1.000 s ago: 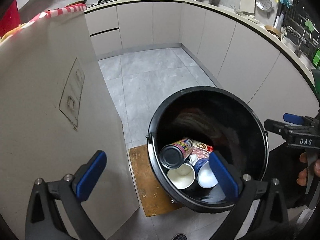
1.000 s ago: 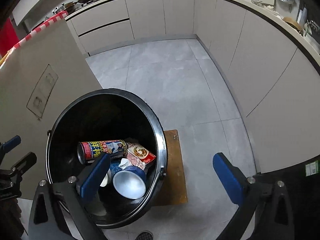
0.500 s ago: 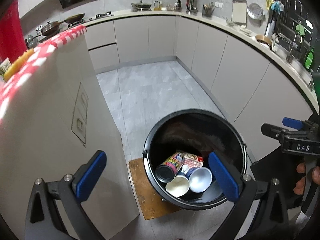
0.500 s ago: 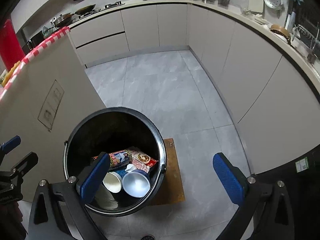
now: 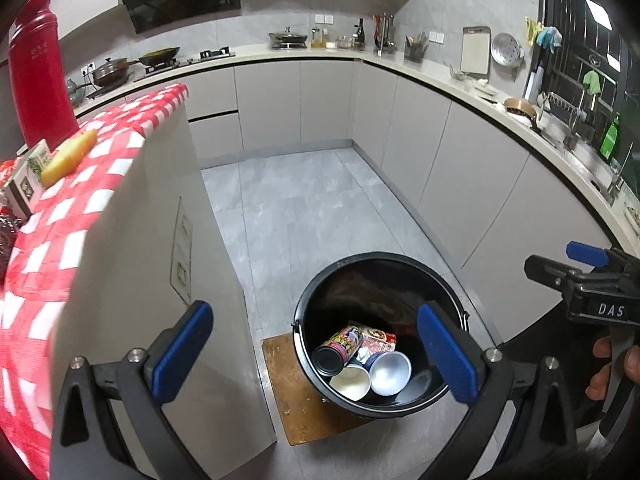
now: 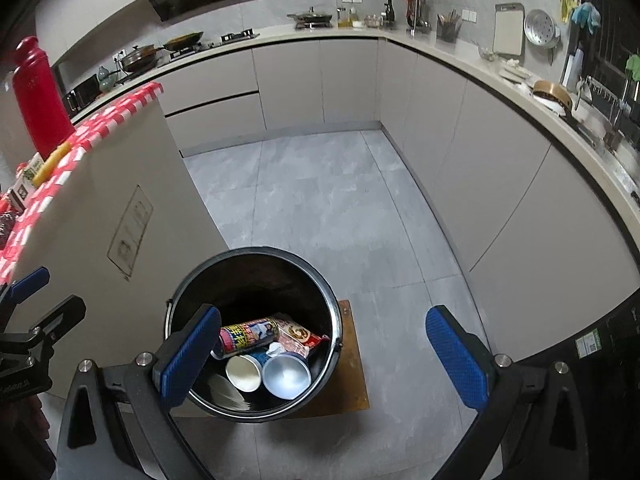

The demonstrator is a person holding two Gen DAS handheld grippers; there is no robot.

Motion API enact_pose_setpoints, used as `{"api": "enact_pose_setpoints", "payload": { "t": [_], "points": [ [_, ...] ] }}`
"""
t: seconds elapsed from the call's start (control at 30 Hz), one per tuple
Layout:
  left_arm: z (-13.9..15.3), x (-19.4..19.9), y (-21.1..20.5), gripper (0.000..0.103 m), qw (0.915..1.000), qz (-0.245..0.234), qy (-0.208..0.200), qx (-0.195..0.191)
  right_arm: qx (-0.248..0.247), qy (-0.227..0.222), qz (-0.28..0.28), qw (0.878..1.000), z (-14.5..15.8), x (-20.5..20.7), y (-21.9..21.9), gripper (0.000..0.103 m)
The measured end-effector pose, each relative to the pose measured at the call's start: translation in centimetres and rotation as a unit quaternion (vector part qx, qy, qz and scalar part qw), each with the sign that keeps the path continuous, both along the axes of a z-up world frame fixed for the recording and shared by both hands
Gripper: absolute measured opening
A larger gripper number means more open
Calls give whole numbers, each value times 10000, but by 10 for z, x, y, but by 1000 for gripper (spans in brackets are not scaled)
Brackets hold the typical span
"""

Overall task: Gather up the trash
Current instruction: 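Move both tools back toward the items on the table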

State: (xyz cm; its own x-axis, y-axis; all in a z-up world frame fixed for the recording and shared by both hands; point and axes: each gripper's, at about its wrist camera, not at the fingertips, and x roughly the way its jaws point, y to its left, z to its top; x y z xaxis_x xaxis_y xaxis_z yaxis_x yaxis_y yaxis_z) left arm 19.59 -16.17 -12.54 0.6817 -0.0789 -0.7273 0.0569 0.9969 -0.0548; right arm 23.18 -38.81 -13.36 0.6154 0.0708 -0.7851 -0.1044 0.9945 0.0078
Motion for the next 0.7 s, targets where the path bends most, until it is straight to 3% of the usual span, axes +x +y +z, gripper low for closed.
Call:
{"api": "enact_pose_setpoints", "payload": {
  "t": [0.7],
  "points": [
    [49, -33, 31, 103, 9986, 248, -463, -31, 149, -531, 290, 9981, 60, -35, 36, 103]
  ]
}}
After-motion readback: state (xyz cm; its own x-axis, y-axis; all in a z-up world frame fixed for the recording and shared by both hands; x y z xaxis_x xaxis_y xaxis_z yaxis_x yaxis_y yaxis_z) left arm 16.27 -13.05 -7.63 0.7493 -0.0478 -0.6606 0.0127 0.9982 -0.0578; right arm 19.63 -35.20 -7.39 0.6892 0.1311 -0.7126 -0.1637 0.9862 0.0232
